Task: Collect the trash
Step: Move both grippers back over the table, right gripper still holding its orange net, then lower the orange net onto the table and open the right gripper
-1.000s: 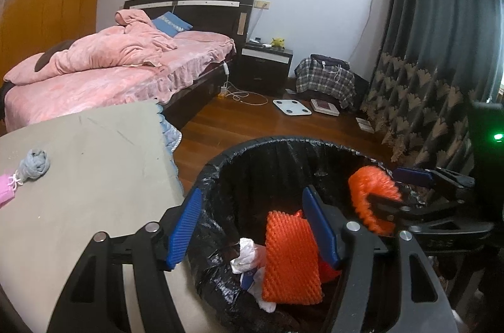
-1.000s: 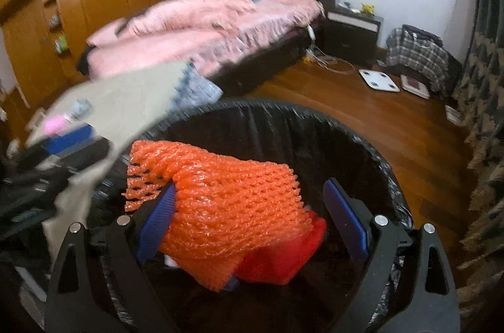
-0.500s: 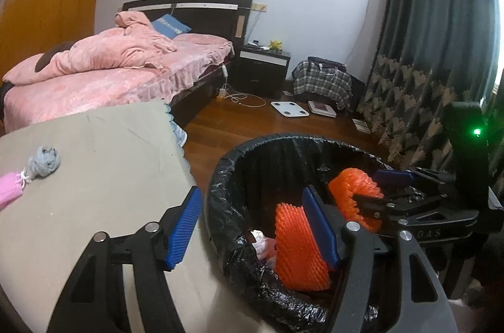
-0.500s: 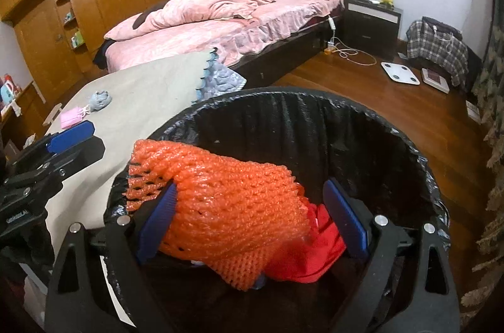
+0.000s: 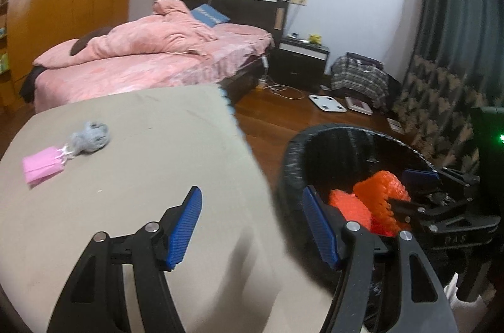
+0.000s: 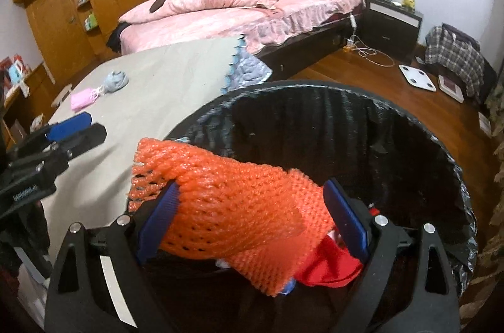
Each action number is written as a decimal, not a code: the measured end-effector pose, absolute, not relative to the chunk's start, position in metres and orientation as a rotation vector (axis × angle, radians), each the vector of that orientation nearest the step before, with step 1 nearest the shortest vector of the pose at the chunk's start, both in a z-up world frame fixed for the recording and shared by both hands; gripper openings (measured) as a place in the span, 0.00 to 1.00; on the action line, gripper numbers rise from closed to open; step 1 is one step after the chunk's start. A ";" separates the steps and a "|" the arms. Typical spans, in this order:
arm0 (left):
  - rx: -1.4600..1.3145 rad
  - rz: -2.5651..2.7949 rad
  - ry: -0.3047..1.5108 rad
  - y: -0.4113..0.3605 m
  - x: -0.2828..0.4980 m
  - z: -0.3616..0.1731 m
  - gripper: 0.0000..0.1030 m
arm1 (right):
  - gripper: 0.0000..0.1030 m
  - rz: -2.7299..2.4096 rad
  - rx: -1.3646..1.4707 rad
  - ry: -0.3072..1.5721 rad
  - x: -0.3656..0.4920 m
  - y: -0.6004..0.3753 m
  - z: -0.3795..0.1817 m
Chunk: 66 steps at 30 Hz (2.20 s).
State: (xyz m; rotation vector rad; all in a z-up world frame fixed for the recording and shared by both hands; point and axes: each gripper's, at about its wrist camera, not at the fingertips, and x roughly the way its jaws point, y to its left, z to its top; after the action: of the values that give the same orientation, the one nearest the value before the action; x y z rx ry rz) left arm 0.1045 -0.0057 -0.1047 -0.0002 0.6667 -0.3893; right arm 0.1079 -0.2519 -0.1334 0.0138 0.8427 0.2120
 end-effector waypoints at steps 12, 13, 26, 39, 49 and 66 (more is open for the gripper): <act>-0.065 -0.249 0.651 0.051 0.104 -0.096 0.63 | 0.86 0.449 0.048 0.820 0.112 -0.187 -0.119; -0.070 -0.241 0.650 0.054 0.104 -0.096 0.63 | 0.86 0.464 0.061 0.822 0.112 -0.185 -0.118; -0.084 -0.225 0.580 0.084 0.096 -0.078 0.63 | 0.86 0.442 0.041 0.759 0.139 -0.144 -0.098; -0.142 -0.044 0.649 0.181 0.097 -0.105 0.62 | 0.86 0.606 -0.031 0.805 0.167 -0.048 -0.130; -0.193 -0.040 0.662 0.196 0.089 -0.118 0.62 | 0.87 0.650 -0.139 0.927 0.135 -0.016 -0.164; -0.114 -0.253 0.737 0.165 0.112 -0.132 0.60 | 0.87 0.637 -0.185 0.939 0.120 -0.037 -0.169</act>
State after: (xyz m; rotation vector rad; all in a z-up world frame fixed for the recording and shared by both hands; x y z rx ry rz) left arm 0.1115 0.1645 -0.1323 -0.1138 0.7365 -0.2529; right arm 0.1204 -0.0371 -0.1693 -0.1852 0.9388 0.6369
